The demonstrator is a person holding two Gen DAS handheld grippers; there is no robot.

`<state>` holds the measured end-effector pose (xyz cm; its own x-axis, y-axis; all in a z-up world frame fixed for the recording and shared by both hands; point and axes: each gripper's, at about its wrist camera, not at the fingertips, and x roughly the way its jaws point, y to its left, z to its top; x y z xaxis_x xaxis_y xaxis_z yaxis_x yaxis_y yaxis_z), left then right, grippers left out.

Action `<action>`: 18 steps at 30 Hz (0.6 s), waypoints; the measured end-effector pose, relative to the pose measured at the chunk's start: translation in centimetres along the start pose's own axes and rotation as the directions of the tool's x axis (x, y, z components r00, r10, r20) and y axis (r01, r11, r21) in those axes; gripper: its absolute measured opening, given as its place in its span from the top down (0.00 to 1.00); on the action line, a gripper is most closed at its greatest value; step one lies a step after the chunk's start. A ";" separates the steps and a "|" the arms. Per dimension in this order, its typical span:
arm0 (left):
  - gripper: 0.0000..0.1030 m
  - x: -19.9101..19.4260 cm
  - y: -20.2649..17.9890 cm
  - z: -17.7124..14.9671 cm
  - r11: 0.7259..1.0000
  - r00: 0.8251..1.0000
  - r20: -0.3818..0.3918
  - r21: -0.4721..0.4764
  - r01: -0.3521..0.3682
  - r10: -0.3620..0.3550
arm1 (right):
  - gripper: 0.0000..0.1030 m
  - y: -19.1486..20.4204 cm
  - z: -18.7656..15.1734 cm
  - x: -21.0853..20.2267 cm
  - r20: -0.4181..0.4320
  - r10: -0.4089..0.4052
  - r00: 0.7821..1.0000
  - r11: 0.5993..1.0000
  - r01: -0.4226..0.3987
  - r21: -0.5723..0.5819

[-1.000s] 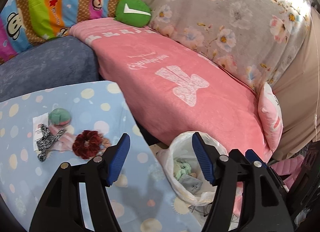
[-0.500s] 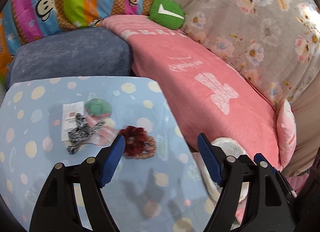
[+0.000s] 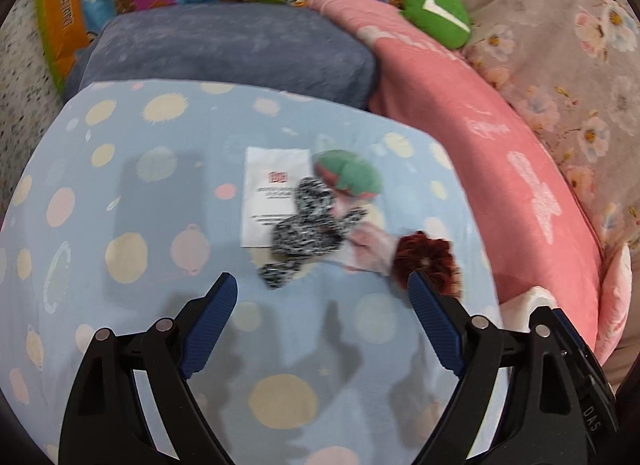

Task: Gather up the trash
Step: 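Move both tools back over the cloth toward the red scrunchie, then grasp the leopard-print scrunchie with the left tool while the right tool grasps the red velvet scrunchie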

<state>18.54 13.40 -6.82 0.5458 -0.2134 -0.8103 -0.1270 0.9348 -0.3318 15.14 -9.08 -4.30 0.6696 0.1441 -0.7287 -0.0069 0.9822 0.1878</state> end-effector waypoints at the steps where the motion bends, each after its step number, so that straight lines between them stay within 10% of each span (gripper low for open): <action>1: 0.19 0.4 0.4 0.1 1.000 1.000 -0.006 -0.004 -0.006 0.006 | 0.29 0.3 0.0 0.8 -0.010 0.003 1.000 1.000 -0.003 -0.003; 11: 0.31 5.4 1.8 1.7 1.000 0.997 -0.082 0.019 0.008 -0.006 | 0.29 1.9 0.4 7.8 -0.099 -0.004 0.995 1.000 0.004 0.000; 18: 0.75 8.0 1.6 1.6 0.998 0.986 -0.156 0.021 0.060 -0.057 | 0.41 2.0 0.4 10.8 -0.144 -0.008 0.990 1.000 0.008 -0.001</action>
<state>24.06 13.64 -13.04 0.4164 -0.3075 -0.8556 -0.0768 0.9258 -0.3701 22.63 -5.60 -11.57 0.5560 0.1524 -0.8171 -0.0030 0.9834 0.1814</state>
